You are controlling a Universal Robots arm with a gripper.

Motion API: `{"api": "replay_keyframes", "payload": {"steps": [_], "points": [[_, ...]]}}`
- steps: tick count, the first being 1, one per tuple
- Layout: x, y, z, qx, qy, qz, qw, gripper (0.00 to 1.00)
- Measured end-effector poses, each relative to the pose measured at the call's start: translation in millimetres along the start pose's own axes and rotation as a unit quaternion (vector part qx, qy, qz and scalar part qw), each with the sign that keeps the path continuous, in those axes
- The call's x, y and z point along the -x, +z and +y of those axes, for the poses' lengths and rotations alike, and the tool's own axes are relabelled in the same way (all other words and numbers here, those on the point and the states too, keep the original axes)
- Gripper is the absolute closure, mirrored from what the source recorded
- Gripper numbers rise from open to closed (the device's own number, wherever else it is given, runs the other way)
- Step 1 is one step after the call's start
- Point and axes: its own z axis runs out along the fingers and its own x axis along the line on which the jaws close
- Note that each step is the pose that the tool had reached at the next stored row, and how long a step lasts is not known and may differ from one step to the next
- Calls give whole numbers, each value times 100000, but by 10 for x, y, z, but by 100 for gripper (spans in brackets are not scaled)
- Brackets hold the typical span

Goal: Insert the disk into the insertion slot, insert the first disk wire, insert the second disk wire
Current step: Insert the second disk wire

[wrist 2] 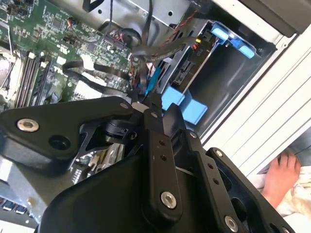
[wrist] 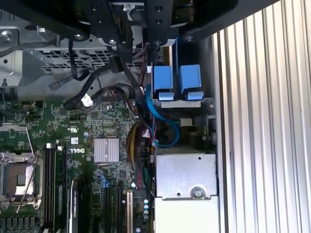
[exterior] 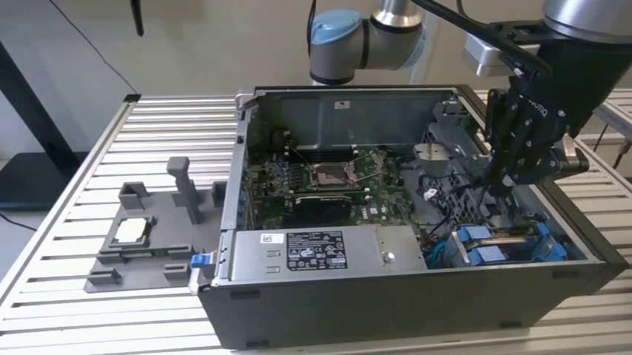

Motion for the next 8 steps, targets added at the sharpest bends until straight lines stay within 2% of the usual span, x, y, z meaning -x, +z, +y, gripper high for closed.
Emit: {"api": "replay_keyframes", "payload": {"steps": [4, 8], "points": [[42, -1, 62, -82, -5, -2, 100000, 73], [110, 0, 95, -116, -304, 6, 99999, 73]]}}
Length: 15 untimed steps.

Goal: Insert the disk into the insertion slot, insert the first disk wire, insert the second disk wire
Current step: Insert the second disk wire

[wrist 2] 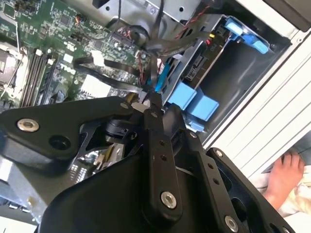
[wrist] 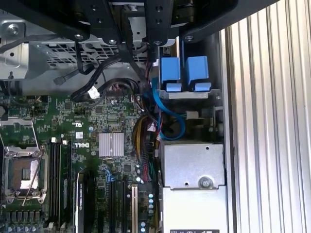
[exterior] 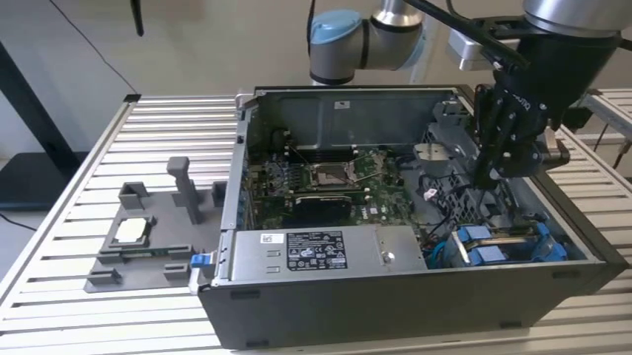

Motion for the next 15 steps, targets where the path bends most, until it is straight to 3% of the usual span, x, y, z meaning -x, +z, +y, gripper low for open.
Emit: {"api": "replay_keyframes", "payload": {"steps": [3, 10, 13, 15], "points": [[56, 2, 14, -142, -551, 219, 99998, 73], [122, 39, 49, -1033, -1886, 1807, 99961, 73], [145, 64, 77, -1411, -2268, 2109, 99942, 73], [161, 74, 95, -1850, -2493, 2124, 99929, 73]]}}
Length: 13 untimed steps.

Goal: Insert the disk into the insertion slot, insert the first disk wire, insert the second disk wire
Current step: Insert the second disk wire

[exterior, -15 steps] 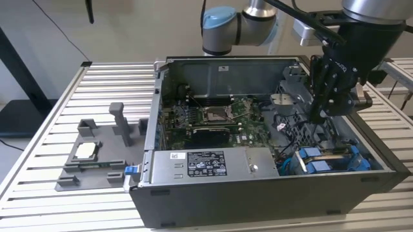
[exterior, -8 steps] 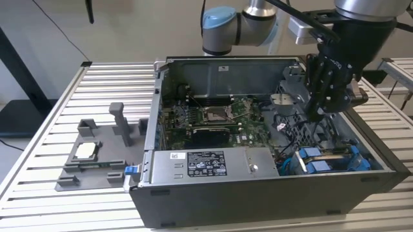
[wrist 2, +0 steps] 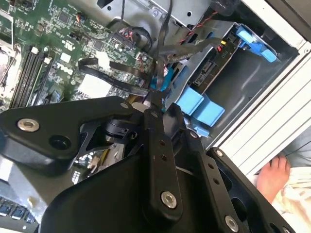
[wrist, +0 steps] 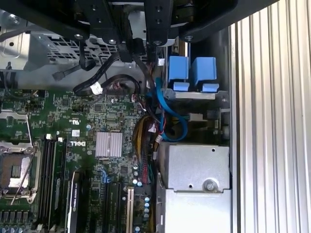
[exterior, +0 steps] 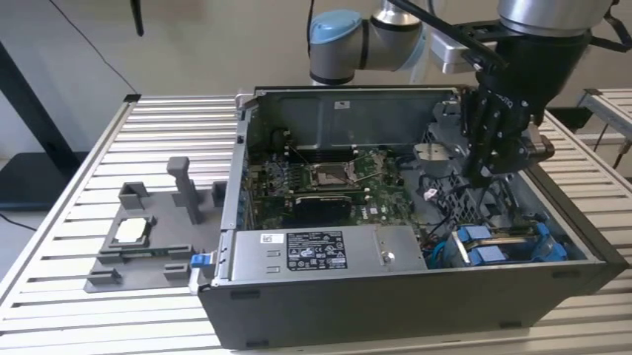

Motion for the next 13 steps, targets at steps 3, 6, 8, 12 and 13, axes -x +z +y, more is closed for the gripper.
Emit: {"api": "replay_keyframes", "payload": {"steps": [3, 6, 8, 12, 13], "points": [[16, 13, 36, -494, -151, 8, 99999, 73], [18, 18, 56, -506, -368, 61, 99998, 73], [19, 19, 56, -499, -431, 339, 99997, 73], [20, 19, 57, -514, -425, 353, 99997, 73], [22, 19, 57, -537, -425, 362, 99997, 73]]}}
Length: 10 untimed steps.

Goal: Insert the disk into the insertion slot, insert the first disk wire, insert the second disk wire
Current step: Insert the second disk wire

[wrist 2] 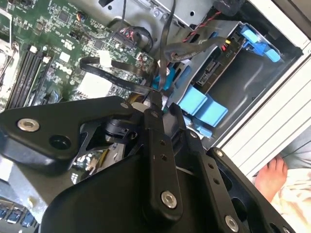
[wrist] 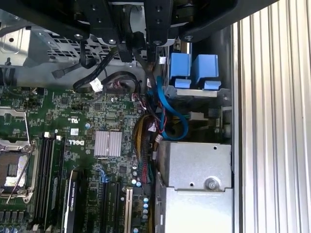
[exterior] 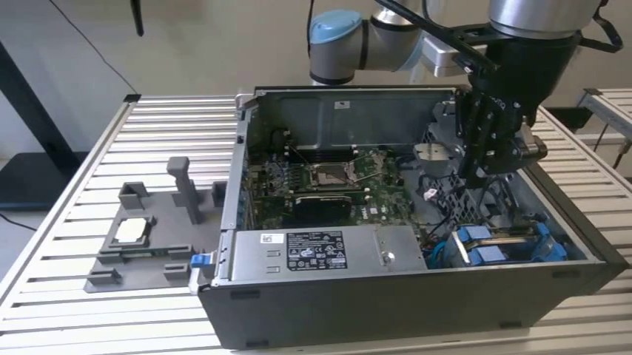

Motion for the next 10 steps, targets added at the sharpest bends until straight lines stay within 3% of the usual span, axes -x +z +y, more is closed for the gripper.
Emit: {"api": "replay_keyframes", "payload": {"steps": [2, 10], "points": [[4, 1, 0, -58, 1, 13, 100000, 82], [4, 2, 0, -101, 5, 15, 100000, 85]]}}
